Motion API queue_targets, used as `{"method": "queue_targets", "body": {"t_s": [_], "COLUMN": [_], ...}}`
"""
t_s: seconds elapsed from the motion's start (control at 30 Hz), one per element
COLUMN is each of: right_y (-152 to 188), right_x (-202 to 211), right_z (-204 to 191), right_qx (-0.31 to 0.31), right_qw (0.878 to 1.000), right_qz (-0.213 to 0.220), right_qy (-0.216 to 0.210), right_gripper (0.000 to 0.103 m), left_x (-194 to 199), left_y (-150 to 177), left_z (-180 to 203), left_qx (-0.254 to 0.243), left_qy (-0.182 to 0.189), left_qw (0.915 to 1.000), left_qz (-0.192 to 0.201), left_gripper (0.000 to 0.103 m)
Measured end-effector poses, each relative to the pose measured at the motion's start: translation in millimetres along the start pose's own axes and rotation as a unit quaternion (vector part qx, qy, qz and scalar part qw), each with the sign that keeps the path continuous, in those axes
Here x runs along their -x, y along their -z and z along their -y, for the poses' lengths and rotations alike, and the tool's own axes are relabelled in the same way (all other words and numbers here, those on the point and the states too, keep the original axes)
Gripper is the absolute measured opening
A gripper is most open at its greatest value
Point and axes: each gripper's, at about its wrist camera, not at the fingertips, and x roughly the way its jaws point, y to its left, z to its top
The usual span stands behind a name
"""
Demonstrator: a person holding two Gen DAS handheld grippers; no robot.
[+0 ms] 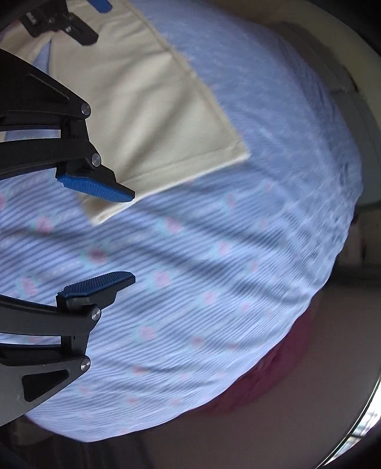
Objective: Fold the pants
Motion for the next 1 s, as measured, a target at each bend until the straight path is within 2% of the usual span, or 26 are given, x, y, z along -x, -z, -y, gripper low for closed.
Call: {"method": "queue_targets", "body": {"t_s": [0.1,0.2,0.3,0.47,0.57,0.67,0.7,0.73,0.77,0.87,0.93,1.0], "right_y": [-46,-76,-91,-94,-97,-97,-97,-97,-97,-95,-92,-90], "right_x": [-21,-50,-79,-114,-130,-149,-149,-149,-149,-144,-142,-145], "right_z": [-23,-60,-87,-112,-118,-125,-126,-126,-128,-138,-141,-142], "right_qx": [0.024,0.038,0.052,0.100,0.113,0.115,0.109,0.104,0.102,0.130,0.133,0.126], "right_qw": [0.998,0.996,0.995,0.992,0.989,0.988,0.989,0.989,0.990,0.988,0.987,0.988], "right_qz": [0.018,0.014,-0.013,-0.059,-0.080,-0.100,-0.098,-0.097,-0.096,-0.068,-0.050,-0.054], "right_qy": [-0.060,-0.082,-0.090,-0.058,-0.047,-0.034,-0.037,-0.029,-0.019,0.042,0.079,0.077], "right_gripper": [0.050,0.050,0.050,0.049,0.050,0.049,0.040,0.026,0.021,0.011,0.009,0.009], "left_x": [-2,-7,-18,-37,-36,-38,-40,-43,-45,-47,-44,-41], "left_y": [-20,-38,-61,-94,-93,-81,-79,-76,-72,-65,-63,-61], "left_z": [-18,-28,-39,-62,-85,-109,-114,-120,-124,-129,-127,-123], "left_qx": [0.024,0.030,0.036,0.048,0.060,0.078,0.082,0.087,0.091,0.098,0.096,0.086], "left_qy": [-0.002,-0.006,-0.010,-0.027,-0.025,-0.052,-0.055,-0.057,-0.058,-0.059,-0.058,-0.058], "left_qw": [0.9997,0.9993,0.9991,0.9985,0.9979,0.9956,0.9950,0.9945,0.9939,0.9930,0.9934,0.9944], "left_qz": [0.011,0.020,0.021,0.005,0.004,-0.003,-0.009,-0.016,-0.022,-0.028,-0.023,-0.017], "left_gripper": [0.103,0.103,0.103,0.103,0.103,0.103,0.103,0.103,0.103,0.103,0.103,0.103]}}
